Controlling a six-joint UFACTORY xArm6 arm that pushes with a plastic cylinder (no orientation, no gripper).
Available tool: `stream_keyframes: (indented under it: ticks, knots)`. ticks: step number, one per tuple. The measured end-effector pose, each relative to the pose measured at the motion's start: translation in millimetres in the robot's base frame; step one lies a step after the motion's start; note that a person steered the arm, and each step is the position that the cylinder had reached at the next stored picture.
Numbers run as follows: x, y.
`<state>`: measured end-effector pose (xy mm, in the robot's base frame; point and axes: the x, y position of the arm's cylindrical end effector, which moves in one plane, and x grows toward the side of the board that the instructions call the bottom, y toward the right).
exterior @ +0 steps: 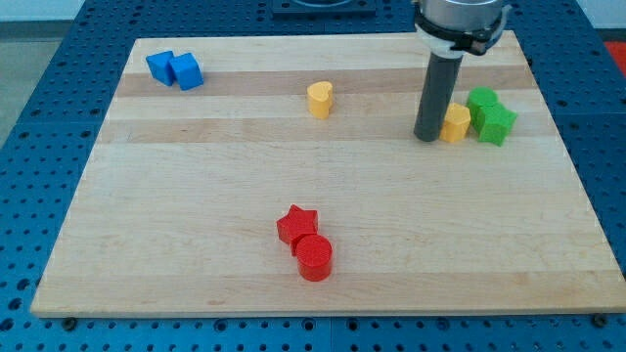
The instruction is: Move the yellow hexagon close to the green blocks
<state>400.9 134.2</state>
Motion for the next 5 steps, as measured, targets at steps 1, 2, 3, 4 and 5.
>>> stream_keyframes:
  ticks: [1, 2, 3, 4, 5]
  knots:
    - [0.0, 3.4]
    - [0.0, 3.4]
    - [0.0, 7.5]
    - [0.2, 3.3]
    - [0.2, -12.6]
